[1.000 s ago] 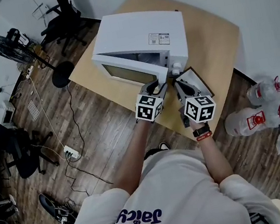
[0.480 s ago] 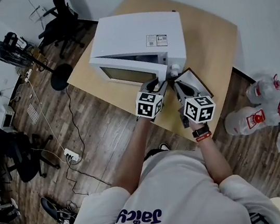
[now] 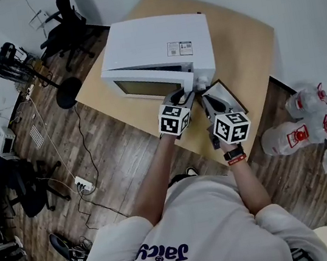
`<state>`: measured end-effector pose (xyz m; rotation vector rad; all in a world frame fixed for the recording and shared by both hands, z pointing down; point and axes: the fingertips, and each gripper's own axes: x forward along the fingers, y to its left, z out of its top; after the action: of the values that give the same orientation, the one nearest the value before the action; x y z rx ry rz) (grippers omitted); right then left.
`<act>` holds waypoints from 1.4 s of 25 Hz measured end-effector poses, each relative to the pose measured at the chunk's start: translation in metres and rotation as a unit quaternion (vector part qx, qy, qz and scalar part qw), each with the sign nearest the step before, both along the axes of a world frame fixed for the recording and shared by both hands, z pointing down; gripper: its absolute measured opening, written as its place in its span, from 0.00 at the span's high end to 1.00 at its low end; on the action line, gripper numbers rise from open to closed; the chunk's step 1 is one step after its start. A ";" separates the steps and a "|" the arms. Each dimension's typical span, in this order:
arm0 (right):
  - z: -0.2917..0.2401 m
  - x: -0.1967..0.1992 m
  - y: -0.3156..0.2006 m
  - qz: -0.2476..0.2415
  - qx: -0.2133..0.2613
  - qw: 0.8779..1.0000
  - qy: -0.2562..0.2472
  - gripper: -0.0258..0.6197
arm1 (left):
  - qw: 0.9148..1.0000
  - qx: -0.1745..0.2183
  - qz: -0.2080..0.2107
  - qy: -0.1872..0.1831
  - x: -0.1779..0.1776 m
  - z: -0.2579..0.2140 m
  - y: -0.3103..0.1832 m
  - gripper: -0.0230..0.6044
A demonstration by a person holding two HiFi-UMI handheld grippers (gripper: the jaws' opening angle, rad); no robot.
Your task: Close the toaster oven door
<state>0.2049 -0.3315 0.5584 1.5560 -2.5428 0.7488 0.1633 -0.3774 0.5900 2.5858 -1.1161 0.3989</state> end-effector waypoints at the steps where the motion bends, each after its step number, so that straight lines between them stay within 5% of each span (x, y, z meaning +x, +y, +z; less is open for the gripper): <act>1: 0.000 0.000 -0.001 0.000 0.000 1.000 0.000 0.94 | 1.000 -0.001 0.001 0.001 0.000 0.000 -0.001 0.76; 35: -0.009 0.003 -0.020 0.015 -0.002 1.000 -0.008 0.94 | 1.000 -0.017 0.004 -0.003 0.010 -0.005 -0.040 0.76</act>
<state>0.2084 -0.3516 0.5489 1.5969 -2.5334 0.7720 0.1735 -0.4171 0.5846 2.5625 -1.0909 0.4249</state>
